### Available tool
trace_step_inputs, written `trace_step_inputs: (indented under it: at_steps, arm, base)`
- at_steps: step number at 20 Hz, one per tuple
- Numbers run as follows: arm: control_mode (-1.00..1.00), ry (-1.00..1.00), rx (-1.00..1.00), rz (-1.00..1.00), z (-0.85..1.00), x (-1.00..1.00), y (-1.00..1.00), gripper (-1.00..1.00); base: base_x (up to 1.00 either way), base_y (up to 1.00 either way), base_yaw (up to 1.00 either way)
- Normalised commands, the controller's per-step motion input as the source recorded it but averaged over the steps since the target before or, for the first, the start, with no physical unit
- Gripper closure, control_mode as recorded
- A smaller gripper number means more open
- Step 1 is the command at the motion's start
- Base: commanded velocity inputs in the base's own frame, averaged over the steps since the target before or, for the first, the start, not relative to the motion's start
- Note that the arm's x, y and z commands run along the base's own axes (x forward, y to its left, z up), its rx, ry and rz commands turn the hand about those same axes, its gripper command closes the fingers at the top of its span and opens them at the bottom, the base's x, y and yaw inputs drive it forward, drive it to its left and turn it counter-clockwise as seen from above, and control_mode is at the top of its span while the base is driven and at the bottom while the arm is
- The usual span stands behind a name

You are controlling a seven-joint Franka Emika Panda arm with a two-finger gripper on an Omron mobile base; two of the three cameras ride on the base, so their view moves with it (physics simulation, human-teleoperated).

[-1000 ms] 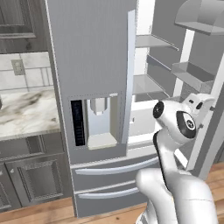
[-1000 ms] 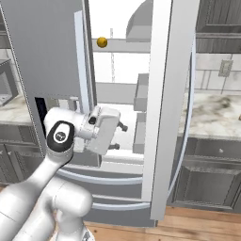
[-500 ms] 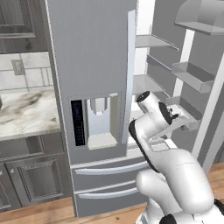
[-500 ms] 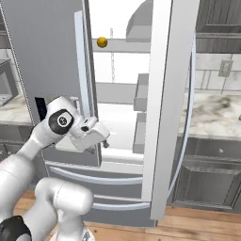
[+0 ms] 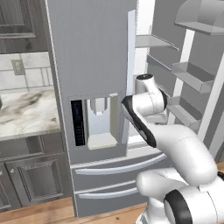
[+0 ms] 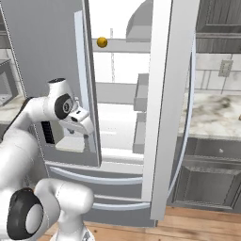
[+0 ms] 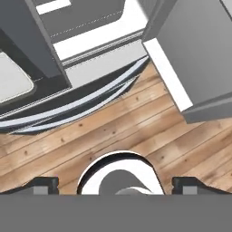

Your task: Retrieve a lemon from the fridge and place it on the cutting board with the fish.

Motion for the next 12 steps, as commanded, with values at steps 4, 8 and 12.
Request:
trace_step_inputs:
  at_steps: [4,8,12]
  arm:
    - [-1.00,-0.38,-0.13,0.16,0.51,0.04,0.18,-1.00]
    - [-1.00,-0.25,0.00,0.16,0.83,0.00,0.00,-1.00]
    - [-1.00,-0.23,0.04,0.24,0.76,0.00,0.00,-1.00]
  base:
    - [0.00,0.00,0.00]
    - [0.00,0.00,0.00]
    - [0.00,0.00,0.00]
